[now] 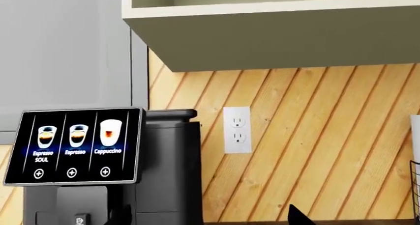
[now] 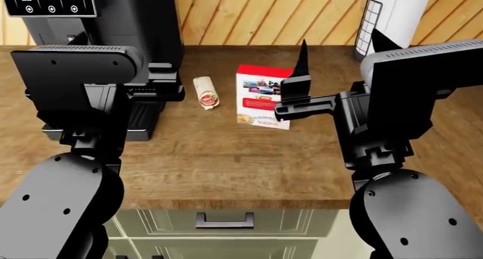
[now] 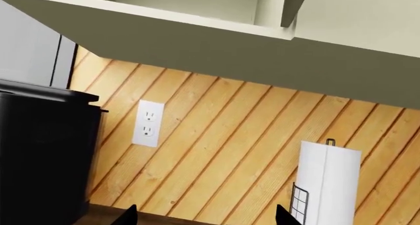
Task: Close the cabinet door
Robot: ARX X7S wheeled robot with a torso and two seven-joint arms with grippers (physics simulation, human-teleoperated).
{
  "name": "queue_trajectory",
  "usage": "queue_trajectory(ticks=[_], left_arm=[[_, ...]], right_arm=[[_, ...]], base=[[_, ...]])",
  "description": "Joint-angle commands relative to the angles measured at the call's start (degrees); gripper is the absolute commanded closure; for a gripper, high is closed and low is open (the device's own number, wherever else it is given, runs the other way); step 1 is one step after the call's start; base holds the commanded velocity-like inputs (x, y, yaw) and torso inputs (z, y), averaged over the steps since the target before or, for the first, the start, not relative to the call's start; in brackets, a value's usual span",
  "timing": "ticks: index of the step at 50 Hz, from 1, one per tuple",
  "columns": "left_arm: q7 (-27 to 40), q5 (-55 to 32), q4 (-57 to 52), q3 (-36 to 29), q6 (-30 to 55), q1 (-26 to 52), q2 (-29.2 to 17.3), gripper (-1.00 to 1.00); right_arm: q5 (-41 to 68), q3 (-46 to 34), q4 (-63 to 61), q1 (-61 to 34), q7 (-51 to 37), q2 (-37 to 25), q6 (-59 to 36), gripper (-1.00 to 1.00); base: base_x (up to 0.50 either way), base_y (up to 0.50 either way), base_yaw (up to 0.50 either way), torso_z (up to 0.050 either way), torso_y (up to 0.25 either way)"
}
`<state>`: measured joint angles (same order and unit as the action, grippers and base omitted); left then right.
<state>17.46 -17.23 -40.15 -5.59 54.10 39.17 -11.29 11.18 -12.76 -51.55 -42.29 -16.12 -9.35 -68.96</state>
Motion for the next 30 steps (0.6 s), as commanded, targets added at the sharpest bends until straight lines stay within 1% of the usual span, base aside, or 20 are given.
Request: queue_trajectory(ticks=[1,30], left_arm=[[0.3,-0.4,0.1,-0.3,-0.1,0.2,-0.2,-1.00],[1.3,-1.4,-0.1,-0.6,0.0,0.4,-0.8,-1.00]], right_arm=[[0.5,1.0,0.5,0.4,-0.1,-0.1,0.5,-1.00],[1.4,0.8,0.3,0.7,-1.1,-0.8,1.1,-1.00]], base=[[0.13,-0.07,0.00,0.000,0.000],[0.13,-0.06,0.00,0.000,0.001]])
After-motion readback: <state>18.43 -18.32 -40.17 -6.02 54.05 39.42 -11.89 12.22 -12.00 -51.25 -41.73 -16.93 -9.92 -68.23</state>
